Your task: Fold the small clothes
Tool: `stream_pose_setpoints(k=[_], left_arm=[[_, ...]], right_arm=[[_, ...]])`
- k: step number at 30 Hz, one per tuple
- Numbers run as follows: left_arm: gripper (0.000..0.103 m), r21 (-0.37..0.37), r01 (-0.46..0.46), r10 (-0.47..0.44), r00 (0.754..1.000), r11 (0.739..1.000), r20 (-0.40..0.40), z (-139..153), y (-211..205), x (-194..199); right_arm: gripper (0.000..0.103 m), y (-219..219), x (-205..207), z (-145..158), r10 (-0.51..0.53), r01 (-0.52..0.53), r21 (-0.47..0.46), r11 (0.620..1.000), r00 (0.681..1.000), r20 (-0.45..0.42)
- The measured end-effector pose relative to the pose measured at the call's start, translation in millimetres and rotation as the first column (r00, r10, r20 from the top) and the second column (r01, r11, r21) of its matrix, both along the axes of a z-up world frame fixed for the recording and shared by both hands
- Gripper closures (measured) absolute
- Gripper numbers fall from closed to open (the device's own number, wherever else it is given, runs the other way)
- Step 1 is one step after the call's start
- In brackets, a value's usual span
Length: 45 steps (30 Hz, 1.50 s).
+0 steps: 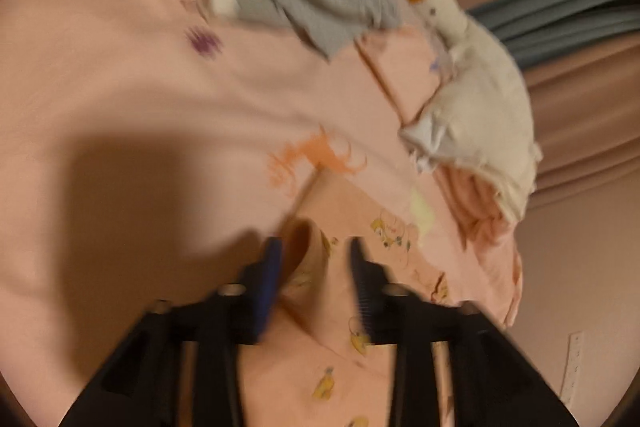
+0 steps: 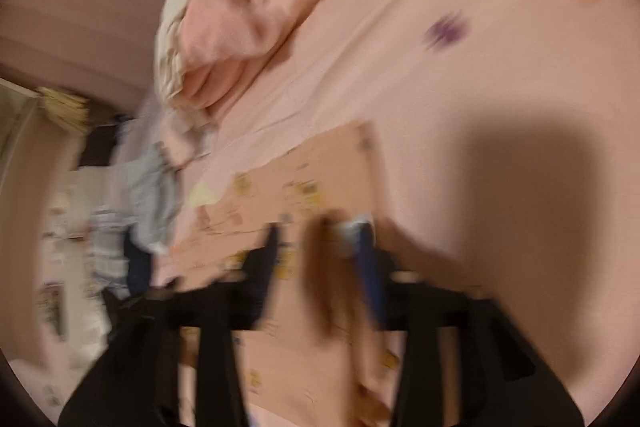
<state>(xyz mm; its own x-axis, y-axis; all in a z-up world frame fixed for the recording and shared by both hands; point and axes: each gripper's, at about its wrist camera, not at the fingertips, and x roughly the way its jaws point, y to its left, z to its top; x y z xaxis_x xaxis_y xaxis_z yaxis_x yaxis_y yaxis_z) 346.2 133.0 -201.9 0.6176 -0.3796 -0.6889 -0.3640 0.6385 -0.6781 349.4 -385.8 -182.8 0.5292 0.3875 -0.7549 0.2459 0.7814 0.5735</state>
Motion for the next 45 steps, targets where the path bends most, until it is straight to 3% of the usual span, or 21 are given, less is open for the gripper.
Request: stream_pose_setpoints(k=[2,3,4,5,6,8,10,14,19,22,27,30,32,33,34,36,39,42,45], left_arm=[[0.061,0.052,-0.040,0.040,0.999,0.998,0.004,15.0,14.6,-18.3],[0.061,0.094,-0.045,0.045,0.999,0.995,0.000,21.3,17.6,-26.6],[0.064,0.197,-0.026,0.026,1.000,0.980,0.003,31.4,14.1,-37.1],[0.069,0.280,0.003,-0.005,1.000,0.960,0.005,36.9,5.9,-42.7],[0.082,0.378,0.047,-0.049,0.999,0.925,-0.004,41.6,-7.1,-49.7],[0.092,0.533,0.164,-0.176,0.984,0.830,-0.030,45.7,-44.8,-63.9],[0.097,0.551,0.223,-0.275,0.961,0.804,0.013,42.6,-71.9,-77.5],[0.097,0.493,0.291,-0.335,0.942,0.820,0.002,21.1,-105.1,-69.4],[0.097,0.550,0.320,-0.323,0.942,0.771,-0.096,-12.8,-132.1,-25.4],[0.097,0.632,0.278,-0.308,0.949,0.724,-0.065,-4.8,-145.1,8.3],[0.097,0.618,0.195,-0.213,0.976,0.762,-0.046,4.2,-144.6,75.2],[0.097,0.577,0.154,-0.184,0.983,0.802,-0.007,17.1,-119.6,73.7],[0.094,0.557,0.136,-0.177,0.984,0.819,0.020,26.2,-101.0,53.5],[0.083,0.539,0.141,-0.183,0.983,0.830,0.025,30.8,-89.2,38.9],[0.062,0.526,0.149,-0.188,0.982,0.838,0.022,33.9,-82.5,29.0],[0.040,0.493,0.165,-0.193,0.981,0.854,0.006,38.9,-66.3,0.6],[0.036,0.385,0.167,-0.183,0.983,0.908,0.005,41.4,-44.9,-54.1],[0.033,0.216,0.205,-0.203,0.979,0.955,-0.032,26.2,-41.6,-104.2],[0.033,0.055,0.263,-0.262,0.965,0.963,-0.031,0.9,-52.4,-132.8]], right_arm=[[0.044,-3.6,-14.7,19.5,0.028,-0.026,-0.082,0.996,0.999,0.025],[0.052,-1.3,-23.9,29.8,0.055,-0.050,-0.122,0.991,0.998,0.040],[0.060,1.5,-29.8,35.8,0.071,-0.063,-0.155,0.986,0.996,0.048],[0.077,7.9,-36.5,41.6,0.088,-0.076,-0.202,0.977,0.995,0.053],[0.087,16.3,-43.9,45.4,0.105,-0.090,-0.239,0.967,0.993,0.050],[0.094,28.9,-51.3,41.9,0.133,-0.117,-0.232,0.966,0.990,0.056],[0.095,49.6,-54.5,28.4,0.184,-0.174,-0.201,0.964,0.982,0.033],[0.095,83.6,-56.6,-3.8,0.222,-0.221,-0.115,0.968,0.975,-0.003],[0.096,104.0,-43.8,-31.1,0.245,-0.248,-0.107,0.963,0.969,-0.046],[0.098,100.8,-3.0,-23.7,0.220,-0.222,-0.130,0.966,0.975,-0.029],[0.099,86.9,74.2,-10.0,0.086,-0.075,-0.327,0.942,0.996,0.017],[0.092,63.5,82.4,-7.3,0.007,-0.001,-0.266,0.964,1.000,0.023],[0.092,45.6,68.2,-3.4,0.001,0.004,-0.188,0.982,1.000,0.029],[0.091,36.4,55.2,0.3,0.018,-0.012,-0.166,0.986,0.999,0.033],[0.091,30.9,44.0,4.4,0.033,-0.026,-0.169,0.985,0.999,0.034],[0.074,27.0,20.9,13.9,0.040,-0.037,-0.224,0.974,0.999,0.009],[0.046,19.1,-27.2,25.5,0.063,-0.071,-0.231,0.970,0.997,-0.042],[0.042,21.0,-77.3,23.3,0.084,-0.089,-0.104,0.991,0.995,-0.049],[0.042,31.7,-120.3,4.8,0.086,-0.081,0.060,0.995,0.993,-0.078]])
